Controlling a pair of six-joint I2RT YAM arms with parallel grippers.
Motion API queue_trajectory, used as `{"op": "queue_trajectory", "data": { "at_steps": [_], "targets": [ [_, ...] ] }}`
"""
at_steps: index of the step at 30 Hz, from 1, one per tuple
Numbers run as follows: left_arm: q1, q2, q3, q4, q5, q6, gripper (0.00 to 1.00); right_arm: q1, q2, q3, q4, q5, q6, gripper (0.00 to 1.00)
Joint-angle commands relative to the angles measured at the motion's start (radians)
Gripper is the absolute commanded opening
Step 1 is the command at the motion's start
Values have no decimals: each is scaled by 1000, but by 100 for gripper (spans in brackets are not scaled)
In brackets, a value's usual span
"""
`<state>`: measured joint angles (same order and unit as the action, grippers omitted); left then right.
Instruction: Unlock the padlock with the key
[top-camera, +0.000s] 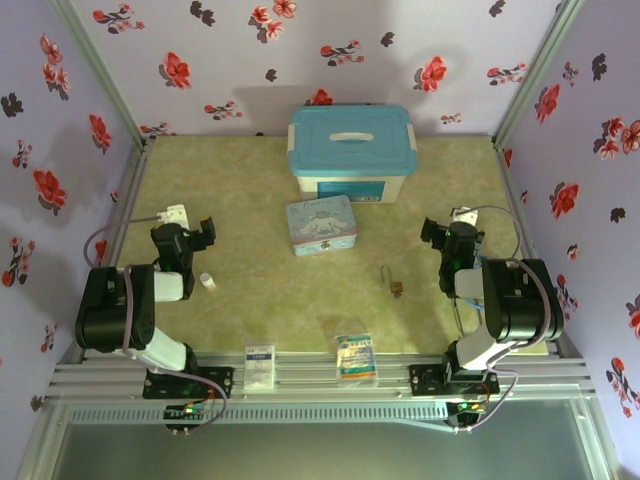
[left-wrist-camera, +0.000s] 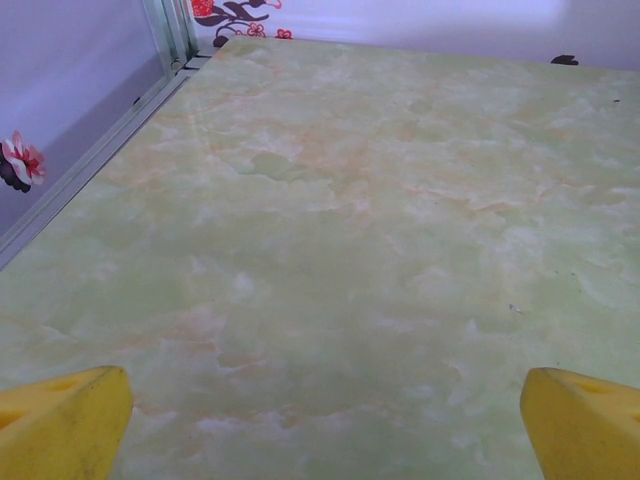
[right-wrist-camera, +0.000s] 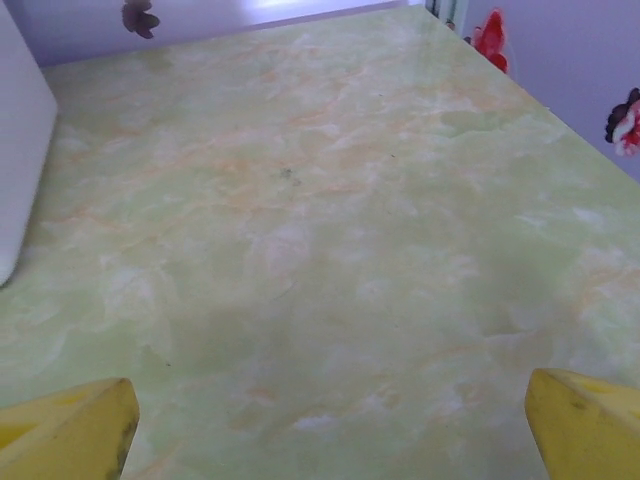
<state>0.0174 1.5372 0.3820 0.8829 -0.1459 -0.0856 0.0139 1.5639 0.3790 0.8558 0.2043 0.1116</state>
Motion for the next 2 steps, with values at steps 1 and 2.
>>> {"op": "queue_trajectory", "data": {
  "at_steps": [1, 2],
  "targets": [
    [-6, 6, -9, 43, -17, 23, 100, -2, -5, 13, 17, -27, -18, 99],
    [-5, 6, -9, 43, -17, 23, 100, -2, -6, 11, 24, -27, -19, 99]
  ]
}}
